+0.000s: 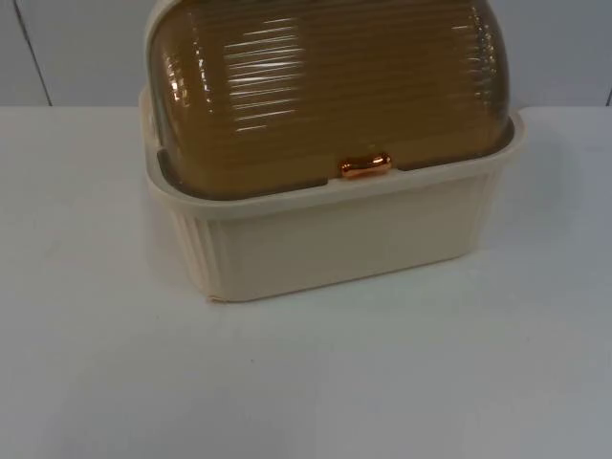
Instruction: Open the box lid with the left hand, place the block into the box with the right hand, then close the box lid with the left hand.
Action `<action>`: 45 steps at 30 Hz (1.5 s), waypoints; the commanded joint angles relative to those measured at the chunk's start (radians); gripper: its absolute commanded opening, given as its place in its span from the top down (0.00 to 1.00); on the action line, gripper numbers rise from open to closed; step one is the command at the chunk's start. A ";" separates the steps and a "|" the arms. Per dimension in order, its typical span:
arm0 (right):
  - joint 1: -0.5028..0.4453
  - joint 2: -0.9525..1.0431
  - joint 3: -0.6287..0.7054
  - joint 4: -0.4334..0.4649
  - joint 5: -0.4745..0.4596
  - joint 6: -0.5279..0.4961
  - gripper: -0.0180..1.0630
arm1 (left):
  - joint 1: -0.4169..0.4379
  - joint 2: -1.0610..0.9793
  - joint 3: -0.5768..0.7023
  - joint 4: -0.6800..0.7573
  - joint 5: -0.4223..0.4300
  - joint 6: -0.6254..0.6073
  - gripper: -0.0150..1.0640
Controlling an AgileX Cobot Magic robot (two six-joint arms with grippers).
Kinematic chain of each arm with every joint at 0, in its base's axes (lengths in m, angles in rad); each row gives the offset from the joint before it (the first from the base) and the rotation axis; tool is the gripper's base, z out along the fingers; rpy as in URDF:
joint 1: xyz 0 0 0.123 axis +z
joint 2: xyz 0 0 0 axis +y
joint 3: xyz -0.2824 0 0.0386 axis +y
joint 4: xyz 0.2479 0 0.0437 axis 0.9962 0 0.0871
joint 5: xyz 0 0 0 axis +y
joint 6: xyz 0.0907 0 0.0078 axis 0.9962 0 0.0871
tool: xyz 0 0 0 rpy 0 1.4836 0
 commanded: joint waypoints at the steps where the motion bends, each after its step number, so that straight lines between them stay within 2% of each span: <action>1: -0.004 -0.003 -0.001 0.000 -0.007 0.003 0.01 | -0.003 -0.003 0.002 0.001 -0.010 0.000 0.03; 30: -0.004 -0.003 -0.001 0.000 -0.007 0.005 0.01 | -0.003 -0.003 0.002 0.013 -0.008 -0.016 0.03; 35: -0.004 -0.003 -0.001 0.000 -0.007 0.005 0.01 | -0.003 -0.003 0.002 0.068 -0.007 -0.085 0.03; 40: -0.004 0.031 -0.032 -0.050 0.018 0.043 0.01 | -0.003 0.051 -0.018 0.054 0.007 -0.091 0.03; 42: -0.004 0.098 -0.089 -0.050 0.009 0.043 0.01 | -0.003 0.129 -0.064 0.031 -0.015 -0.091 0.03; 45: -0.004 0.191 -0.189 -0.081 -0.044 0.043 0.01 | -0.003 0.239 -0.168 0.063 -0.129 -0.107 0.03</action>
